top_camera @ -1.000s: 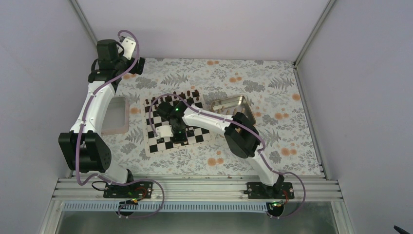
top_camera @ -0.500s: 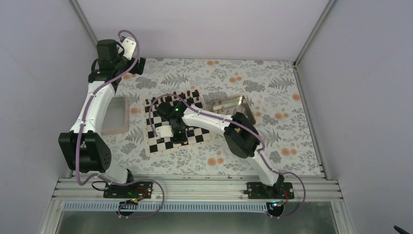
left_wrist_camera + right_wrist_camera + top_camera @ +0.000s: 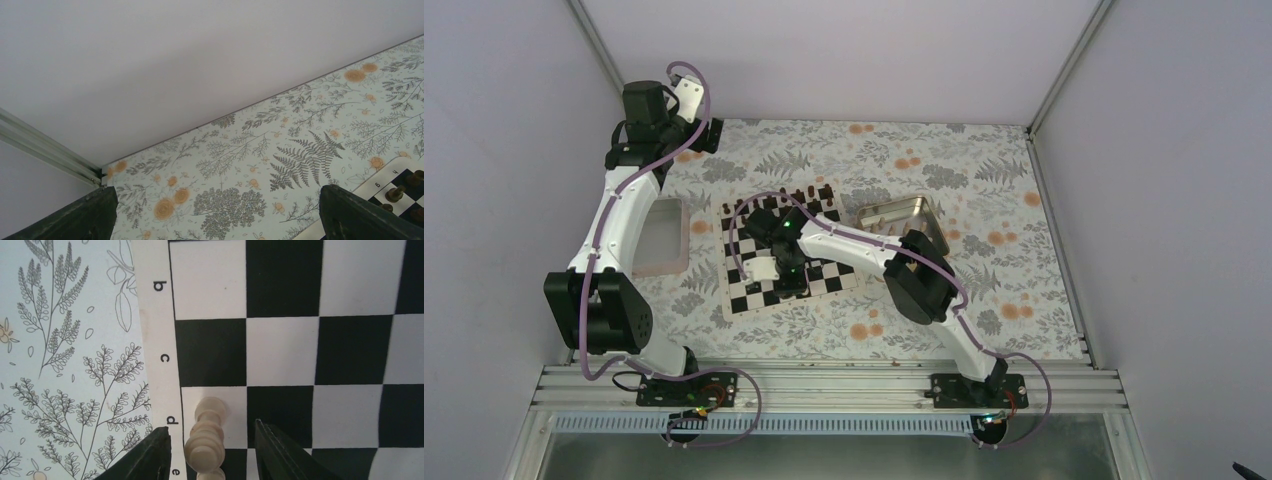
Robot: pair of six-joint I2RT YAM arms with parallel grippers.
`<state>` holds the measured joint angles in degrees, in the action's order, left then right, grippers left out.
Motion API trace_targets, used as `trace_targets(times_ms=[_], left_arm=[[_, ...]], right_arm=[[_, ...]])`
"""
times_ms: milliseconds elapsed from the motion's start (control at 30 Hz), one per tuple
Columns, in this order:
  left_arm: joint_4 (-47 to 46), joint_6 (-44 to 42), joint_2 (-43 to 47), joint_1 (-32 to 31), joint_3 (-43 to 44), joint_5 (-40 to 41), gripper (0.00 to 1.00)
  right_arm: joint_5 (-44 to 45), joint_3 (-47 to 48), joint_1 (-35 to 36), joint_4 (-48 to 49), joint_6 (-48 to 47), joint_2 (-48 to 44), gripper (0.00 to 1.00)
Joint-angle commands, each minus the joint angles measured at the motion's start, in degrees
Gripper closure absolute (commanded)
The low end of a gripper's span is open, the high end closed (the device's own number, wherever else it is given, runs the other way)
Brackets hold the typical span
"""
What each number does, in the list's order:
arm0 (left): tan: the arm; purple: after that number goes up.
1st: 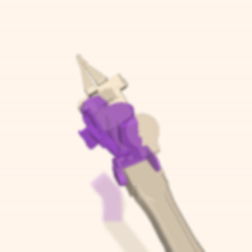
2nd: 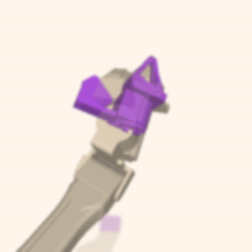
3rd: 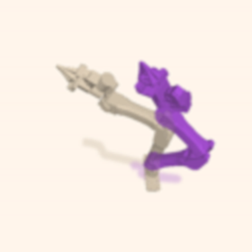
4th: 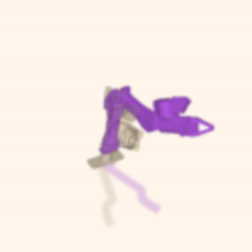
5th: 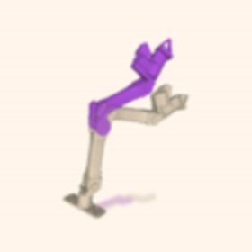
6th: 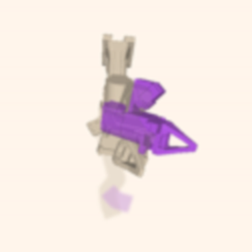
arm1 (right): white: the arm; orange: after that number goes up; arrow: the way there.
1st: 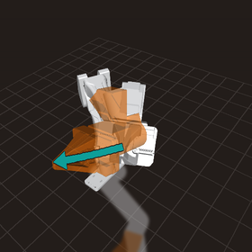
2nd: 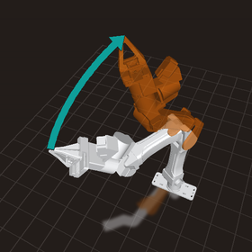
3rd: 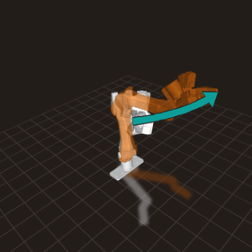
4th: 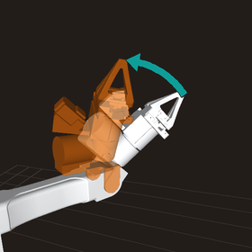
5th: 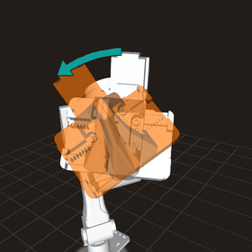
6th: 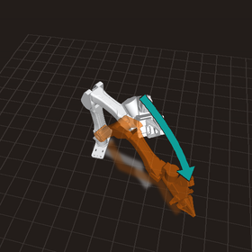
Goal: Set up the chess pieces on the board
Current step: Place the chess piece on the chessboard, then pick up the chess piece from the storage box.
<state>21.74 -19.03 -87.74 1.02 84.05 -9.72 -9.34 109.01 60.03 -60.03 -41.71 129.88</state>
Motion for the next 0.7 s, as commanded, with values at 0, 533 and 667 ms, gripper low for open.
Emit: trace_targets(times_ms=[0,533,667], left_arm=[[-0.53,-0.4,0.89,0.13,-0.21,-0.92,0.0],[-0.58,-0.31,0.94,0.13,-0.25,-1.07,0.0],[-0.98,-0.31,0.87,0.13,-0.59,-0.42,0.0]], right_arm=[[-0.55,3.63,-0.28,-1.07,1.16,-1.56,0.54],[4.56,6.36,-28.5,-2.59,1.95,-12.28,0.5],[4.87,1.08,-34.38,0.06,0.89,-12.29,0.52]])
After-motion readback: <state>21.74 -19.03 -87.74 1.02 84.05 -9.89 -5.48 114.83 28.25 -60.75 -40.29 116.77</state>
